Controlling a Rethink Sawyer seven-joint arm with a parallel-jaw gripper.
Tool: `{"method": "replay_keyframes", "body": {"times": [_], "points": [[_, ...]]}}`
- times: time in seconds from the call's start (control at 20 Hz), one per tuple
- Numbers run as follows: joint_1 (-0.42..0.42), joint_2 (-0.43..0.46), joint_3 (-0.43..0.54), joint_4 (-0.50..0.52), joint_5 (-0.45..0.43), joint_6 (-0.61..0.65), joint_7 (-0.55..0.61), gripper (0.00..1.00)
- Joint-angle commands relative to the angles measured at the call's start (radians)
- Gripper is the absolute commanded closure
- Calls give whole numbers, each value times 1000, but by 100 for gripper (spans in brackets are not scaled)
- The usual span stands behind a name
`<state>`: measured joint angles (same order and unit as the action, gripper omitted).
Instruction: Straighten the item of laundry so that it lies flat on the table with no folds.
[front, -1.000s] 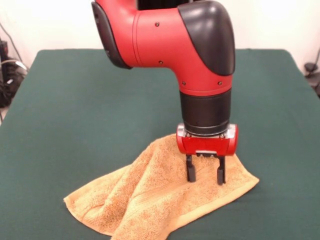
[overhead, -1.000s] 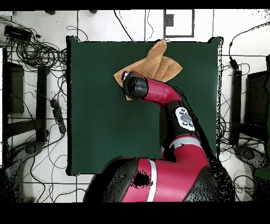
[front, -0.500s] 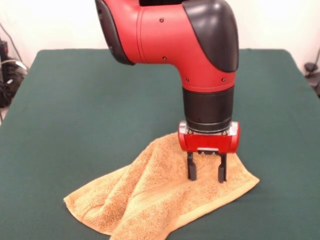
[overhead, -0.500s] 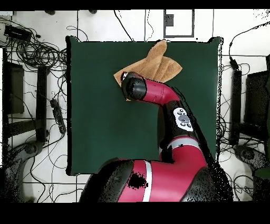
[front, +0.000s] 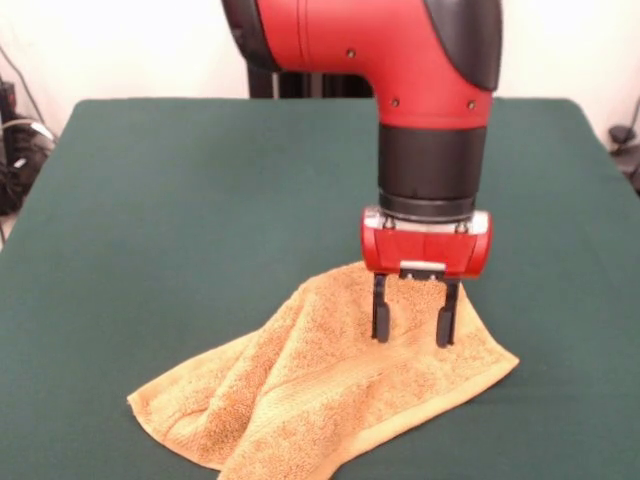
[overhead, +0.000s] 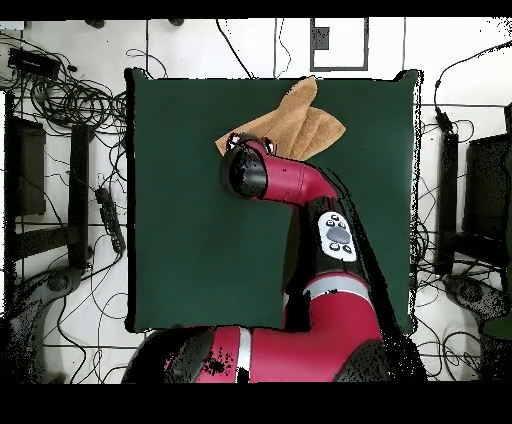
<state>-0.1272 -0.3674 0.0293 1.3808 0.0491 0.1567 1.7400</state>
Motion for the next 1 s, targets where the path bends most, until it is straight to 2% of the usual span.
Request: {"method": "replay_keyframes", "body": {"times": [0.05, 0.2, 0.3, 0.7, 1.0], "points": [[13, -34, 19, 109, 38, 47, 203, 0], [-24, -51, 61, 108, 31, 154, 137, 0], [-36, -52, 75, 102, 28, 177, 117, 0], [-46, -26, 103, 83, 19, 151, 118, 0], [-32, -24, 102, 122, 50, 97, 189, 0]]}}
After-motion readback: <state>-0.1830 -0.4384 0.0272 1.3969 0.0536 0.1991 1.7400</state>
